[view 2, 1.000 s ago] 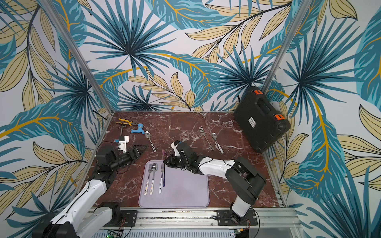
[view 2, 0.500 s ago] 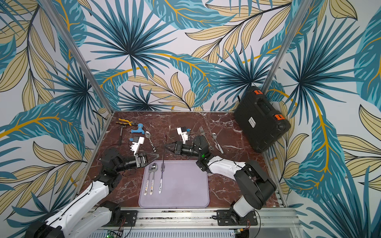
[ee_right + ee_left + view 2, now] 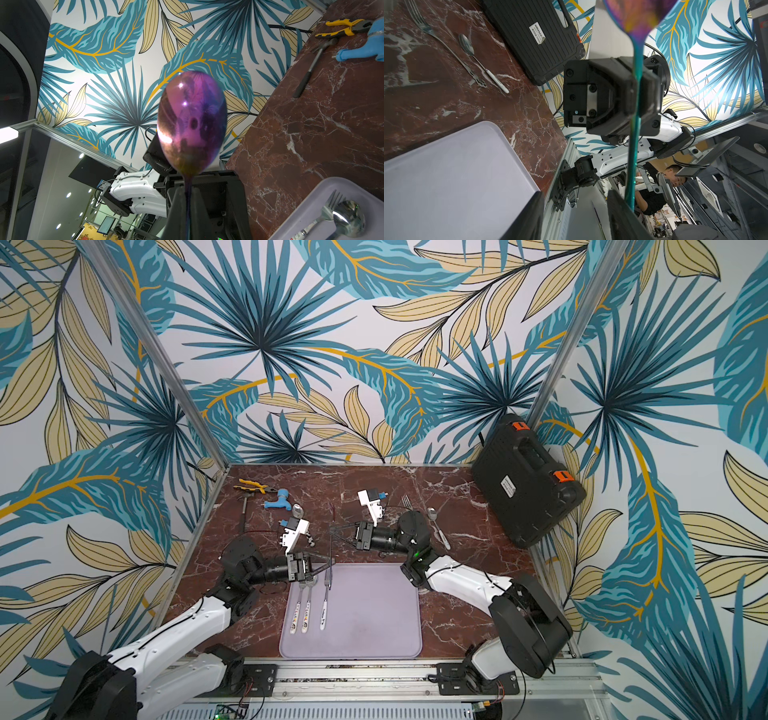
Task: Set the spoon and fork side by side
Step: Pick up the spoon from the tray.
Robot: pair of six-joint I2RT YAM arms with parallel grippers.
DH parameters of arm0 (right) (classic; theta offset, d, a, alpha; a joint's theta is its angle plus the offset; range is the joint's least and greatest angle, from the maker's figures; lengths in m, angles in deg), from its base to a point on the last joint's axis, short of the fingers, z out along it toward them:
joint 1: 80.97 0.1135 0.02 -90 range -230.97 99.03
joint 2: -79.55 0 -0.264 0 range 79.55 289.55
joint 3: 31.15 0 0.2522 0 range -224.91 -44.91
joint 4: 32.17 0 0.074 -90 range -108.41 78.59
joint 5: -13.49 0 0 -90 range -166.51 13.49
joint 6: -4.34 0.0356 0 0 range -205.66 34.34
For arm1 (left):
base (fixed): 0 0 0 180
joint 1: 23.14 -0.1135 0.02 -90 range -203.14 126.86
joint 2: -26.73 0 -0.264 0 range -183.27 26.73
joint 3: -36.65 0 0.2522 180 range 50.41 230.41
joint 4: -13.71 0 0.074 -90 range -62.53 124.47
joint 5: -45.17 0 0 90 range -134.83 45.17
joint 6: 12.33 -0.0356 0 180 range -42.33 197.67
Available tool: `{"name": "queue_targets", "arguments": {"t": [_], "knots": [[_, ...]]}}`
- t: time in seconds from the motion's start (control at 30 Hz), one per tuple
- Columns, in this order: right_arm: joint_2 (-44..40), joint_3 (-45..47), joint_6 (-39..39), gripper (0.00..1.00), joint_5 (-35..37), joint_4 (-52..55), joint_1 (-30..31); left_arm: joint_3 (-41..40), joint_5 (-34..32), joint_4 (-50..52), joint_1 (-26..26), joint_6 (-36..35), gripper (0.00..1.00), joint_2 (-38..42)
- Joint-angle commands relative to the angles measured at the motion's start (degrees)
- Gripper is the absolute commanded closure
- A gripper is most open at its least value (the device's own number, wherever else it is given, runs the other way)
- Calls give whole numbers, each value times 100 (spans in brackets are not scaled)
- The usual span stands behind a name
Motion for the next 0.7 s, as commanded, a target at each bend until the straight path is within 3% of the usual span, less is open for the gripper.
{"name": "queue_targets", "arguments": {"t": [0.0,0.13,0.4,0.67], "knots": [[134,-47,33,100,-54,-195,-18,35,107,-559,88,37,49,38],[-77,-27,-10,100,-132,-98,-106,42,114,-601,86,132,47,72],[-1056,81,-750,100,-116,1174,-372,150,152,-935,102,520,36,103],[-819,50,-346,100,-211,581,-360,519,104,-965,674,371,38,-138]]}}
